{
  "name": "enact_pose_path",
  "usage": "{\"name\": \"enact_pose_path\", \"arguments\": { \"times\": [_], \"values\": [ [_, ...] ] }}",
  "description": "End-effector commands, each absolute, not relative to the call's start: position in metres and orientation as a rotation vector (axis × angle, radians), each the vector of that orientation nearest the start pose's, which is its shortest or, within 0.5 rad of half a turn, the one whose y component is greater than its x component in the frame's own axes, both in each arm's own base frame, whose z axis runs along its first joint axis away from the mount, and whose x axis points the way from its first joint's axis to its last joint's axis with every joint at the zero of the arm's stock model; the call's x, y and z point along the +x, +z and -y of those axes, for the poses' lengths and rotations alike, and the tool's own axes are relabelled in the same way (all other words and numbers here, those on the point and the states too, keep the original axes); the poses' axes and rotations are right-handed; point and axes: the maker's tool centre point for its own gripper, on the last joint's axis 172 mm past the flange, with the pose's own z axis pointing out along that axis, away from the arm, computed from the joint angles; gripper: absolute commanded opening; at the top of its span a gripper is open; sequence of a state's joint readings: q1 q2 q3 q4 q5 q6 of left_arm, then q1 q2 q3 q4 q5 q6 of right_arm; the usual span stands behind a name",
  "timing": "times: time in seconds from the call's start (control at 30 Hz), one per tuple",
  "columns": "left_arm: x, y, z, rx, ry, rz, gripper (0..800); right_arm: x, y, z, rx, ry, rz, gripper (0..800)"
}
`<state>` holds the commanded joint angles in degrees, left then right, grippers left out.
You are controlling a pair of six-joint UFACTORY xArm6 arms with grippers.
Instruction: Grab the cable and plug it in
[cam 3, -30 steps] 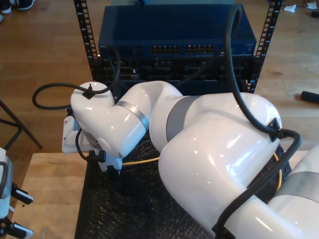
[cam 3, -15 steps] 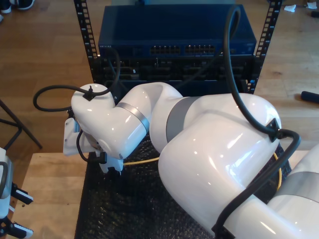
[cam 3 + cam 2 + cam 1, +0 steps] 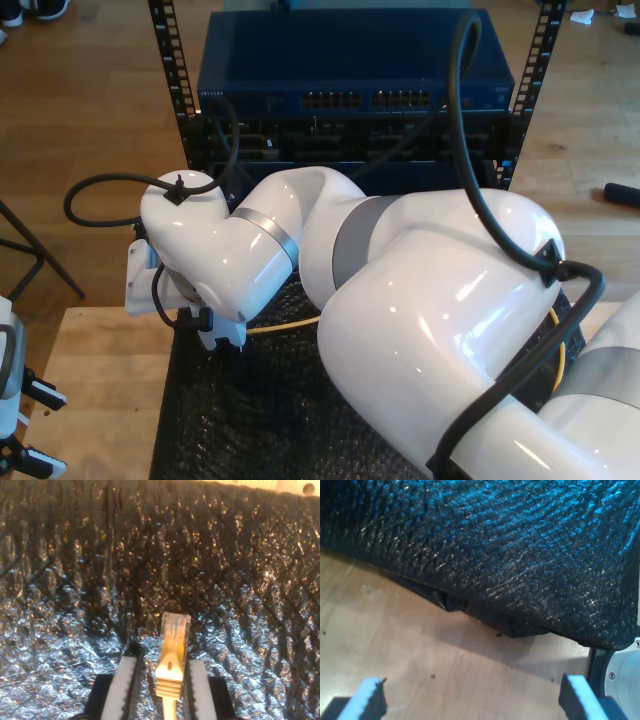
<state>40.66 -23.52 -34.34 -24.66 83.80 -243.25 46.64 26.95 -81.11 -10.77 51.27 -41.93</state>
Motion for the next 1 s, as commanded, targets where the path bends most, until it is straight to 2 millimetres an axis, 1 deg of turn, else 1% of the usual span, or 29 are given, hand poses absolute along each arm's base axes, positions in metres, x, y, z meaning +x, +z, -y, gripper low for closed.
{"name": "enact_pose_path", "arguments": {
  "times": [0.27, 0.5, 0.77, 0.87, 1.0],
  "values": [
    [0.245, 0.177, -0.068, 2.153, 0.421, 1.445, 800, 0.427, 0.101, -0.41, 2.019, 0.094, -2.209, 232],
    [0.245, 0.177, -0.068, 2.154, 0.421, 1.444, 800, 0.422, 0.092, -0.404, 2.02, 0.064, -2.211, 232],
    [0.245, 0.177, -0.068, 2.154, 0.421, 1.444, 800, 0.426, 0.092, -0.4, 2.028, 0.061, -2.202, 231],
    [0.245, 0.177, -0.068, 2.153, 0.421, 1.445, 800, 0.426, 0.093, -0.399, 2.03, 0.063, -2.2, 219],
    [0.245, 0.177, -0.068, 2.154, 0.421, 1.444, 800, 0.427, 0.096, -0.399, 2.028, 0.07, -2.2, 163]
  ]
}}
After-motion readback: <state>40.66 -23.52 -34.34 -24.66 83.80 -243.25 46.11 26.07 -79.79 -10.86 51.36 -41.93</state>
